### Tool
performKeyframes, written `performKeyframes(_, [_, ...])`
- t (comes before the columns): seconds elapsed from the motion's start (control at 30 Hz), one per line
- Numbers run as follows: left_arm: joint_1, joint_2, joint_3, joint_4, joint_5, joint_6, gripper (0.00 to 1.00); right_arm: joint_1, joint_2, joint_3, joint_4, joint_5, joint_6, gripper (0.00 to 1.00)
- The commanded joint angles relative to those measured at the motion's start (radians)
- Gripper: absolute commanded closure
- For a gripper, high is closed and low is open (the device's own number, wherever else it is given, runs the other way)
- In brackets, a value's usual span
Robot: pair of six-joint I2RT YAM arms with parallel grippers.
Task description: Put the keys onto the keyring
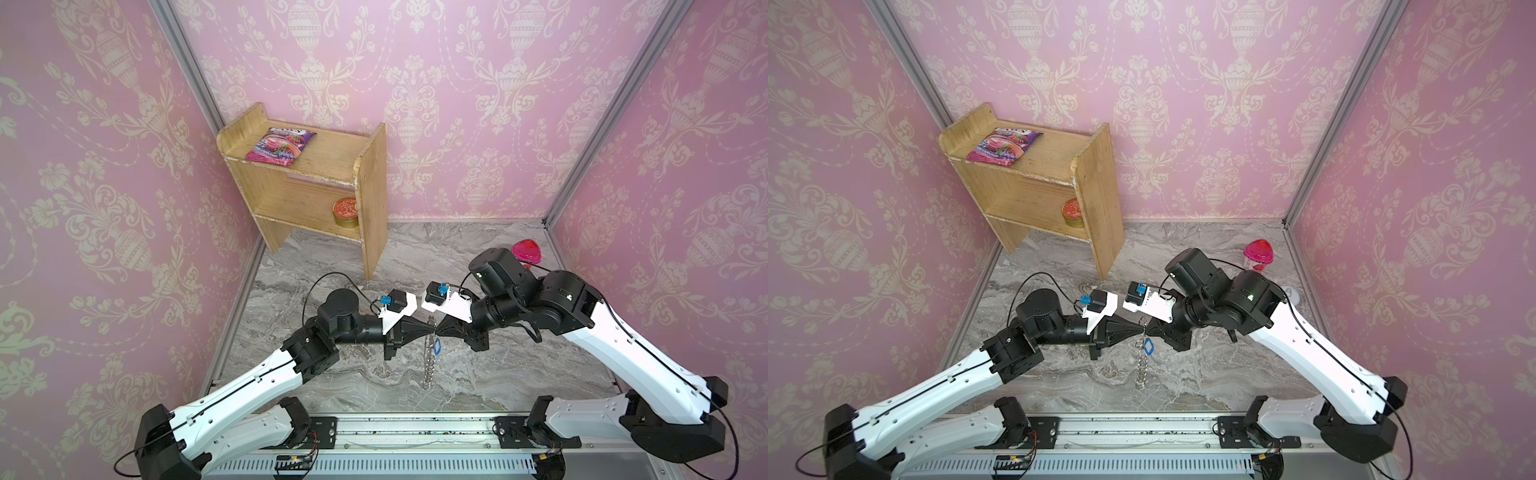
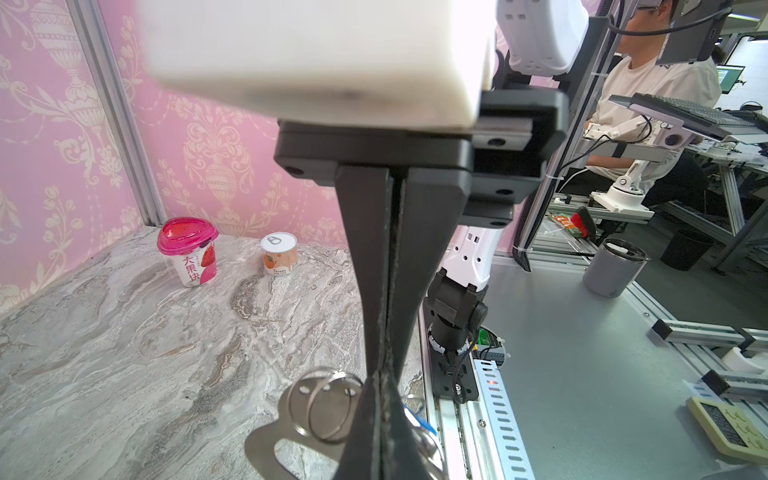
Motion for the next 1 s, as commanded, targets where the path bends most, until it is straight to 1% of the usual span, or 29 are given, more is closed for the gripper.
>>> performKeyframes(0.0, [-0.014,0.007,0.03,0.0,0.063,-0.014,1.0,0.008,-0.002,0.033,0.041,-0.005,-0.011,1.0])
performKeyframes(0.13, [-0.015,0.003,0.024,0.012,0.069,-0.014,1.0,0.008,0.003,0.036,0.045,-0.006,-0.008,1.0])
performKeyframes(0.27, [-0.015,-0.027,-0.006,0.079,0.024,-0.03,1.0,0.008,0.001,0.032,0.053,0.012,0.006,1.0])
performKeyframes(0.37, [-0.015,-0.053,-0.033,0.135,-0.03,-0.039,1.0,0.008,-0.016,0.021,0.055,0.045,0.022,0.79])
performKeyframes(0.4, [-0.015,-0.062,-0.034,0.157,-0.044,-0.042,1.0,0.006,-0.024,0.014,0.06,0.056,0.029,0.75])
performKeyframes(0.43, [-0.014,-0.072,-0.068,0.19,-0.068,-0.052,1.0,0.004,-0.039,0.004,0.069,0.068,0.04,0.72])
performKeyframes(0.53, [-0.014,-0.089,-0.113,0.301,-0.123,-0.083,1.0,-0.012,-0.084,-0.038,0.116,0.064,0.074,0.69])
performKeyframes(0.67, [-0.015,-0.078,-0.138,0.397,-0.155,-0.107,1.0,-0.014,-0.125,-0.091,0.181,0.051,0.114,0.67])
performKeyframes(0.8, [-0.013,-0.07,-0.152,0.466,-0.18,-0.117,1.0,-0.015,-0.136,-0.119,0.224,0.015,0.121,0.66])
performKeyframes(0.97, [-0.014,-0.055,-0.163,0.521,-0.196,-0.127,1.0,-0.015,-0.149,-0.141,0.263,0.003,0.128,0.65])
